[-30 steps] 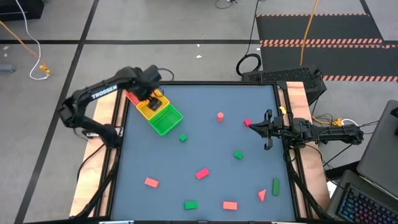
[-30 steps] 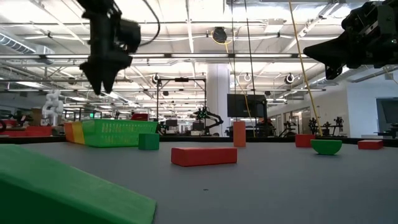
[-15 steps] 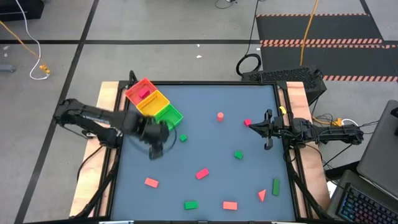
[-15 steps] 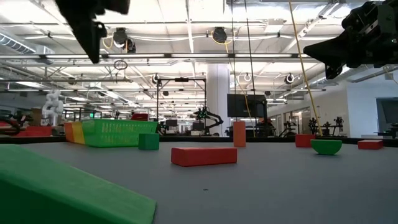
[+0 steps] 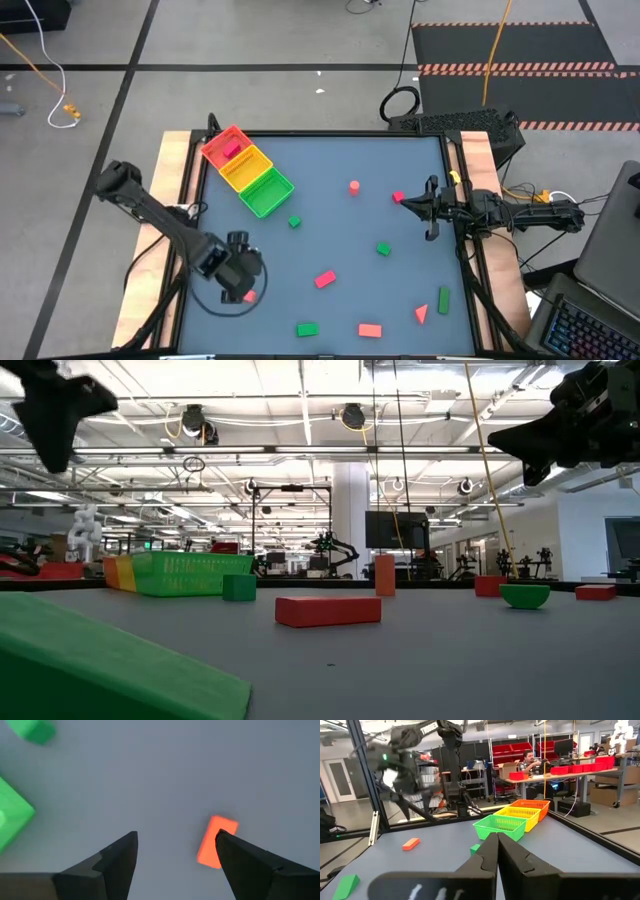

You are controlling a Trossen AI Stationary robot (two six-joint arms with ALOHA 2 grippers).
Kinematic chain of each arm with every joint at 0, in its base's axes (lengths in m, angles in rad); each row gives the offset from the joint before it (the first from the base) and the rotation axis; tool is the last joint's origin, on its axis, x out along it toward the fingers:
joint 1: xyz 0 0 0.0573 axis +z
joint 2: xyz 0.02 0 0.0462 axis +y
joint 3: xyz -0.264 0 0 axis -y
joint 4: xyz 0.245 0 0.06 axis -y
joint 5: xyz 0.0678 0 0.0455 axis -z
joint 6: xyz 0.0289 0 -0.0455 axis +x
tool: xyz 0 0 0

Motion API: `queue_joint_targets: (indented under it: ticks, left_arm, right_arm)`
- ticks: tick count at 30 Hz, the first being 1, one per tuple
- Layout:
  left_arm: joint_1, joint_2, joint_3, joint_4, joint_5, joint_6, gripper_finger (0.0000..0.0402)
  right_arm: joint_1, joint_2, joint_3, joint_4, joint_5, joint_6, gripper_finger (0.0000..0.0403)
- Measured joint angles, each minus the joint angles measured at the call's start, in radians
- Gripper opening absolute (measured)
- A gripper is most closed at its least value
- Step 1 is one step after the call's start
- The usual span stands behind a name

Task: Sort & place blocks by color
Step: Put the orange block into the green basket

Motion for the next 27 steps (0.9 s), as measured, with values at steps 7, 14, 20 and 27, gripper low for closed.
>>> queue_joint_targets:
  ticks: [7,14,20,27]
  left_arm:
    - [-0.021,0.074,-0.066,0.124,0.110,-0.058,0.0266]
    - [-0.043,0.145,-0.073,0.234,0.174,-0.065,0.0266]
    - [-0.077,0.200,-0.074,0.231,0.199,-0.062,0.0266]
    - [-0.080,0.284,-0.074,0.224,0.193,0.004,0.0266]
  right_arm:
    - [0.000,0.001,0.000,0.008,0.000,0.000,0.0000]
    - [0.000,0.001,0.000,0.018,0.000,0.000,0.0000]
    - [0.000,0.001,0.000,0.016,0.000,0.000,0.0000]
    - [0.000,0.001,0.000,0.016,0.000,0.002,0.0000]
